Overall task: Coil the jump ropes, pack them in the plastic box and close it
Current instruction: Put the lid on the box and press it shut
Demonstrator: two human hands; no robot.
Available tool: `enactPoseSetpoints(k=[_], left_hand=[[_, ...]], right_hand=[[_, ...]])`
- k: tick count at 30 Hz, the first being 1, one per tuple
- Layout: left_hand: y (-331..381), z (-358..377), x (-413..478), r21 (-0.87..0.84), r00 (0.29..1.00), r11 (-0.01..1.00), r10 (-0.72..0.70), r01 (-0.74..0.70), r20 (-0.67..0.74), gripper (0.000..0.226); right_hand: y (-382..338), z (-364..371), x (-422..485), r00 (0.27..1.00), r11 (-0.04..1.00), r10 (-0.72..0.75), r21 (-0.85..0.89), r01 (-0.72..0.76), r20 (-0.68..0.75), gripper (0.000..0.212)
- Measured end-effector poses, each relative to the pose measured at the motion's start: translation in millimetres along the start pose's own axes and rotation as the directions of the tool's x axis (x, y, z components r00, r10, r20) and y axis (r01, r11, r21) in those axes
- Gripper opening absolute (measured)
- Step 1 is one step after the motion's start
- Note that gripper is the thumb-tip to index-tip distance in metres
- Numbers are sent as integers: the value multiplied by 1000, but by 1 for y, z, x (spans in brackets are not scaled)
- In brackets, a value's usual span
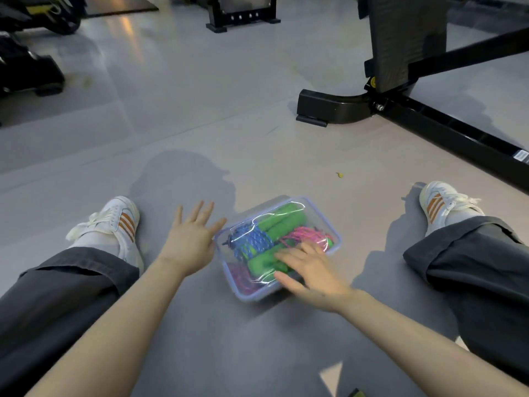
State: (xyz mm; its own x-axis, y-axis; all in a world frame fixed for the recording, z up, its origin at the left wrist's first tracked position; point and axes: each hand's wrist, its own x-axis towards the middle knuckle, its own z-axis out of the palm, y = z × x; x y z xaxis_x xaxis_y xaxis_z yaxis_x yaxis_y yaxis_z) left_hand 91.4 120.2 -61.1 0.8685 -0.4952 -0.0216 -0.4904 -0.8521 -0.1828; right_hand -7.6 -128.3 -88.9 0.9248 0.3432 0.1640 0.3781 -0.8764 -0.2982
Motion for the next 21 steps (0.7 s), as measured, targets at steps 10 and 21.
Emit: enactPoseSetpoints(k=[10, 21], left_hand=[[149, 18, -15, -467, 900, 772, -401, 432, 169, 65], [92, 36, -2, -343, 998, 937, 52, -65, -47, 87]], right_hand=[[37, -9, 9, 911, 909, 402, -165, -383, 97, 83], [32, 6, 15, 949, 939, 312, -165, -301, 49, 83]])
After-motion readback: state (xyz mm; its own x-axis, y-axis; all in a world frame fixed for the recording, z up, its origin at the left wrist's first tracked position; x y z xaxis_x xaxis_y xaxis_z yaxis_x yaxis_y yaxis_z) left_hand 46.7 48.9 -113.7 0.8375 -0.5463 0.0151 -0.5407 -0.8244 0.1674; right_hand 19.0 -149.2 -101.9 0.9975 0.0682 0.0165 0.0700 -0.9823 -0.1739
